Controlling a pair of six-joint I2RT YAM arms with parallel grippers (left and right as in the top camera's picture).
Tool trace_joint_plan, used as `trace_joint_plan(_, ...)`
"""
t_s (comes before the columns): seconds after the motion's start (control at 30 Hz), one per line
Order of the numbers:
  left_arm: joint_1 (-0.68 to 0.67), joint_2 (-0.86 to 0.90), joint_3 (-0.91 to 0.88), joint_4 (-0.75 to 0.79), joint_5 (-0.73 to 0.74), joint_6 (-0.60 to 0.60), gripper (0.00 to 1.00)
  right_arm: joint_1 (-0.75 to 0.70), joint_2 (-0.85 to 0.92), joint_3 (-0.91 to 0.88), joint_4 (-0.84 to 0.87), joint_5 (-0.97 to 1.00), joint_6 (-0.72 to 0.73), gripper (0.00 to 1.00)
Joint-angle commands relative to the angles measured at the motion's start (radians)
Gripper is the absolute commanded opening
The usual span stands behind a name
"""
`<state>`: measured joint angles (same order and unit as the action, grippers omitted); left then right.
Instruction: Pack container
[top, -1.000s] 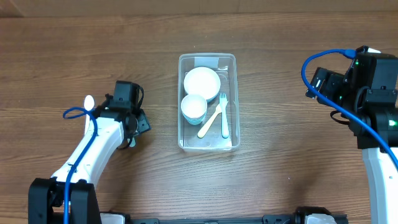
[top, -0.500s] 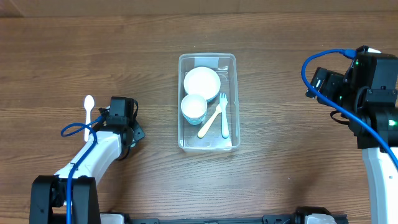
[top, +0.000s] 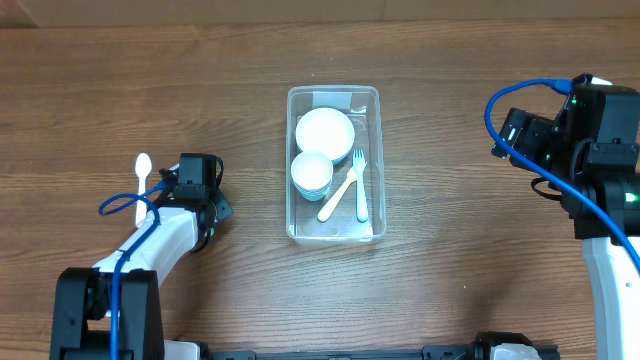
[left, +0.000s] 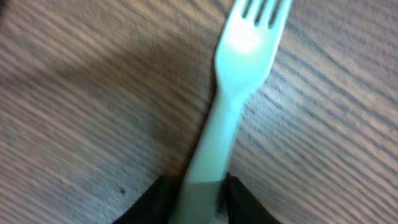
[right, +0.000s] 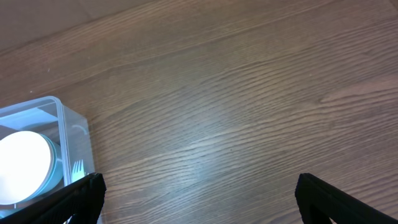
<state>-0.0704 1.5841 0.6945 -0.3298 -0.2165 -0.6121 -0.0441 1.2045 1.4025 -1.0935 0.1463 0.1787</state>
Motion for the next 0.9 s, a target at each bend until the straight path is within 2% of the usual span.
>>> trace_joint_plan(0.0,0.005,0.056,-0.011,0.003,0.000,0.033,0.21,0.000,-0.004,0.019,0.003,0.010,-0.008,1.00)
trace_joint_plan(0.13,0.005,0.054,0.021,-0.033,0.003,0.038,0.13,0.000,-0.004,0.019,0.003,0.010,-0.008,1.00)
trace_joint_plan(0.27,0.005,0.054,0.119,-0.153,0.004,0.040,0.08,0.000,-0.004,0.019,0.003,0.010,-0.008,1.00)
trace_joint_plan(0.67,-0.007,0.007,0.354,-0.379,0.004,0.066,0.13,0.000,-0.004,0.019,0.003,0.011,-0.008,1.00)
trace_joint_plan(0.7,-0.010,0.003,0.354,-0.386,0.017,0.063,0.22,0.000,-0.004,0.019,0.003,0.010,-0.008,1.00)
trace_joint_plan(0.77,-0.011,0.011,0.340,-0.387,0.031,0.038,0.50,0.000,-0.004,0.019,0.003,0.010,-0.008,1.00)
trace_joint_plan(0.8,-0.011,0.017,0.331,-0.377,0.031,0.023,0.57,0.000,-0.004,0.019,0.003,0.010,-0.008,1.00)
trace_joint_plan(0.87,-0.011,0.035,0.306,-0.339,0.034,0.005,0.61,0.000,-0.004,0.019,0.003,0.010,-0.008,1.00)
